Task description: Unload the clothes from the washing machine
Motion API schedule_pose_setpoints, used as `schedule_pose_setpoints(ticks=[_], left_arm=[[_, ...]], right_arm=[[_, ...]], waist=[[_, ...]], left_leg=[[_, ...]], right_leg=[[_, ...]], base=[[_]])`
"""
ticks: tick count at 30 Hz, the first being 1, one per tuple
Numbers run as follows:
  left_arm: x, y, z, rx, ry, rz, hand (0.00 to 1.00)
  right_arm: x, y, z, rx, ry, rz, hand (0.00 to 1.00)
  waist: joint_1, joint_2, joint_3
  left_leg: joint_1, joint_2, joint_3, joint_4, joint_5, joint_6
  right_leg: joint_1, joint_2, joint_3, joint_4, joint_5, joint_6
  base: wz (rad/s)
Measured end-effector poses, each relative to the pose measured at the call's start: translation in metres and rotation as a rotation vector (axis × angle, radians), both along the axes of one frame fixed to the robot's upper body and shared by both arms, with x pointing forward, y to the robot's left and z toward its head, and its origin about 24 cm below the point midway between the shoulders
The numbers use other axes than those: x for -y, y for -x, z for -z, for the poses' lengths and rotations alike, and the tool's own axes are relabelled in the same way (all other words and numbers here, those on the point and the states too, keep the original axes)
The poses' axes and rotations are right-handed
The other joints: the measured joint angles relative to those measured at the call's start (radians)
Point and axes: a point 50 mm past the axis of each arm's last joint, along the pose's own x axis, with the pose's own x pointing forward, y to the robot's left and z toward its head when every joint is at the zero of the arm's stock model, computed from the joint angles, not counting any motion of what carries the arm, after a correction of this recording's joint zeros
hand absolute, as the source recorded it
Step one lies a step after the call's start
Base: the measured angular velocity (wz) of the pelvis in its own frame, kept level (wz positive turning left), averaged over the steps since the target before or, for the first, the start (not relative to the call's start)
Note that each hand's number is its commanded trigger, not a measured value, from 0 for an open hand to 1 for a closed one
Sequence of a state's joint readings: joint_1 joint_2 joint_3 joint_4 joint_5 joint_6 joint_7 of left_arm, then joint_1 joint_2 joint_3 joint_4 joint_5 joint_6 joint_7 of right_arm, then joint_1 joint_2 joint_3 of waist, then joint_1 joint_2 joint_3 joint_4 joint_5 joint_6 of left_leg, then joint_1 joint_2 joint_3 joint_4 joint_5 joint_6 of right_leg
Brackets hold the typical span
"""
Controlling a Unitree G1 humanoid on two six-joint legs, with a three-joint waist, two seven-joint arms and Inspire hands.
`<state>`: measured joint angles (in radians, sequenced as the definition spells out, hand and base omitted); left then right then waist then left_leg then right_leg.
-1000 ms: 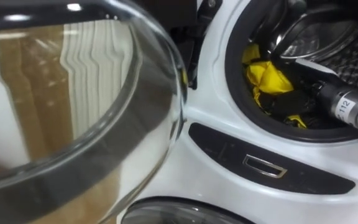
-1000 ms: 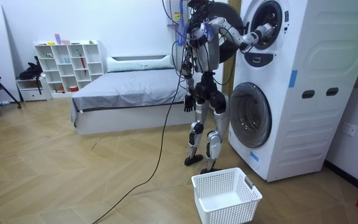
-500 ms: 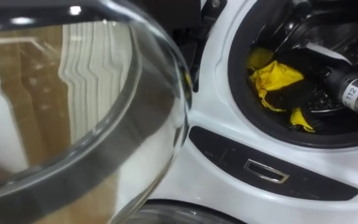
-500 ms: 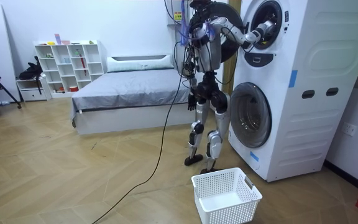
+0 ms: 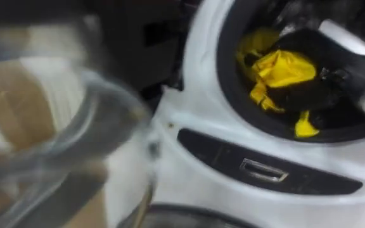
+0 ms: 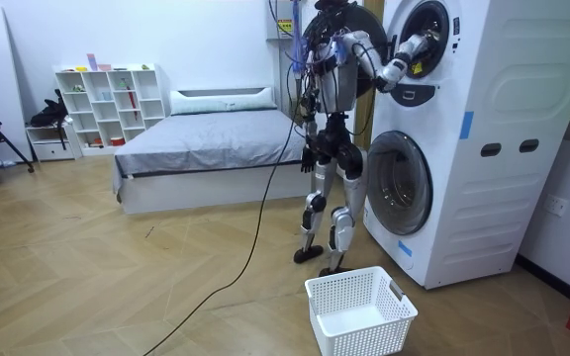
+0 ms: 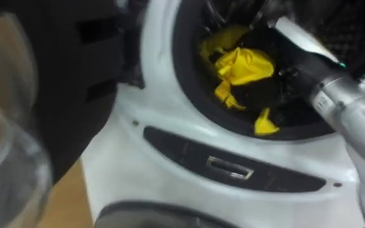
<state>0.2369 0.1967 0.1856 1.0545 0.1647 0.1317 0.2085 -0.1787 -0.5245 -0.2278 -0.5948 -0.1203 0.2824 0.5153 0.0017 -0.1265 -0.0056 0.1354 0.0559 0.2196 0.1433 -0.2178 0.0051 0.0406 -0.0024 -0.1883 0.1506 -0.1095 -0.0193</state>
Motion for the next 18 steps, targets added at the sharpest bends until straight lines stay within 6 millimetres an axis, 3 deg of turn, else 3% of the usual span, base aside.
schedule_pose_setpoints(ticks=[3, 7, 10, 15, 18], left_arm=[[-0.003, 0.014, -0.002, 0.001, -0.018, -0.030, 0.00], [-0.001, 0.015, -0.001, 0.020, -0.015, -0.039, 0.00], [0.002, 0.026, -0.001, 0.023, -0.013, -0.068, 0.00], [0.000, 0.046, -0.003, -0.019, -0.025, -0.091, 0.00], [-0.003, 0.043, -0.004, -0.005, -0.033, -0.085, 0.00]], right_arm=[[0.000, 0.018, 0.002, 0.022, -0.139, -0.095, 1.00], [0.006, 0.032, 0.002, 0.041, -0.249, -0.163, 1.00], [0.036, 0.047, -0.001, 0.096, -0.325, -0.030, 1.00], [0.064, 0.058, 0.001, 0.157, -0.375, 0.142, 1.00], [0.077, 0.061, 0.009, 0.140, -0.439, 0.206, 1.00]], waist=[[-0.040, 0.005, 0.0023], [-0.093, 0.016, 0.0067], [-0.103, 0.027, 0.0006], [-0.160, 0.028, -0.0007], [-0.169, 0.024, -0.0031]], left_leg=[[0.007, 0.005, 0.025, -0.001, 0.000, -0.001], [0.009, 0.009, 0.033, -0.007, -0.014, -0.013], [0.016, 0.020, 0.053, -0.006, -0.025, -0.014], [0.015, 0.018, 0.070, 0.005, -0.025, -0.014], [0.017, 0.019, 0.079, 0.005, -0.026, -0.016]], right_leg=[[-0.001, 0.003, 0.026, 0.000, 0.000, 0.000], [-0.006, 0.015, 0.042, 0.001, 0.000, -0.001], [-0.006, 0.021, 0.054, 0.006, -0.001, -0.006], [-0.022, 0.027, 0.069, 0.020, -0.002, -0.009], [-0.024, 0.030, 0.076, 0.020, -0.002, -0.010]], base=[[-0.29], [-0.09], [-0.17], [-0.11], [-0.11]])
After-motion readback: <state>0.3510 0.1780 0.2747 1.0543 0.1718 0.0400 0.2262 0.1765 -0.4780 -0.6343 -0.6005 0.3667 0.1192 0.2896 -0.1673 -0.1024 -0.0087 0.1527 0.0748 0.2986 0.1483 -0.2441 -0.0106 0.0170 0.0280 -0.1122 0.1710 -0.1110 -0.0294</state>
